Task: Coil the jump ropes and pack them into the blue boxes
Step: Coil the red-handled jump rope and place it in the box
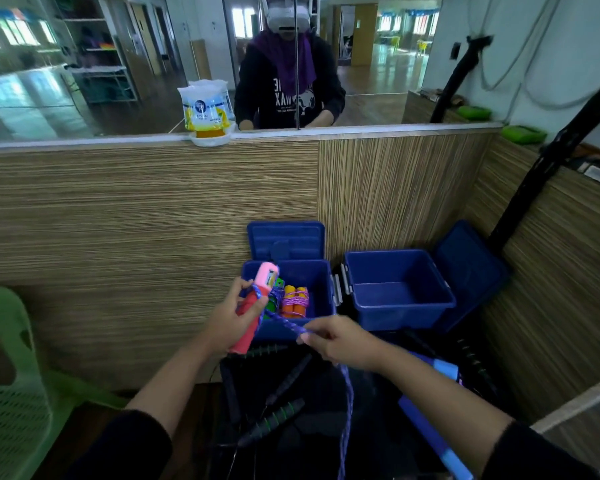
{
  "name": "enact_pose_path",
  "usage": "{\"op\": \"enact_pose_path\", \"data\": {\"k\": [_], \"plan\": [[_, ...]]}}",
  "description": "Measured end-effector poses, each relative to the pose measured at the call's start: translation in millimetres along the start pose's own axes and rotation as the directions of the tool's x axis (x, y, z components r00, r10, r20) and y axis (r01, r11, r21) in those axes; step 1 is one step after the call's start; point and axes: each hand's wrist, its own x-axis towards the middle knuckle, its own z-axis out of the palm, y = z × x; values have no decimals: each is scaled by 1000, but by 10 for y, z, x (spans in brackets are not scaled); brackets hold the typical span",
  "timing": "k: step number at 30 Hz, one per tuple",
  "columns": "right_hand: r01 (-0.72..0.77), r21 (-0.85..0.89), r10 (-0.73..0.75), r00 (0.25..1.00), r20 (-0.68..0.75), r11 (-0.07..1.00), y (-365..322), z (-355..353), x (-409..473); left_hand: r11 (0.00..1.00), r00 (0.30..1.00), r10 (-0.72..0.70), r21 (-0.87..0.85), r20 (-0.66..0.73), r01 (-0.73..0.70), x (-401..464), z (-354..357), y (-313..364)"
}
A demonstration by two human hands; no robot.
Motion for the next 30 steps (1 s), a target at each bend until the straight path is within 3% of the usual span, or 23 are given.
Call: {"op": "enact_pose_path", "data": {"k": [4, 7, 9, 11, 14, 19, 24, 27, 30], "plan": [[73, -250, -82, 996, -24, 965, -152, -390, 70, 995, 972, 59, 60, 228, -75, -194, 232, 85], [128, -243, -128, 992, 14, 961, -243, -638, 112, 986, 909, 160, -27, 386, -163, -368, 438, 313], [112, -136, -103, 992, 69, 984, -222, -796, 127, 976, 888, 219, -96, 404, -197, -464, 498, 474], [17, 88, -30, 988, 151, 996, -195, -907, 97, 964, 884, 255, -176, 392, -200, -511, 483, 618], [-117, 480, 4, 973, 231, 869, -165, -957, 67, 940, 891, 263, -307, 369, -150, -526, 381, 817], [-177, 736, 20, 976, 217, 653, -118, -776, 112, 933, 894, 274, -324, 354, -158, -454, 194, 933], [-129, 852, 37, 991, 128, 507, 32, -462, 184, 865, 910, 342, -456, 234, -207, -431, 152, 852], [-77, 812, 24, 997, 77, 579, 45, -160, 150, 803, 967, 251, -564, 31, -191, -279, 117, 811], [-91, 712, 65, 996, 63, 697, 81, 109, 84, 853, 978, 87, -493, -190, -172, -34, 23, 663]]}}
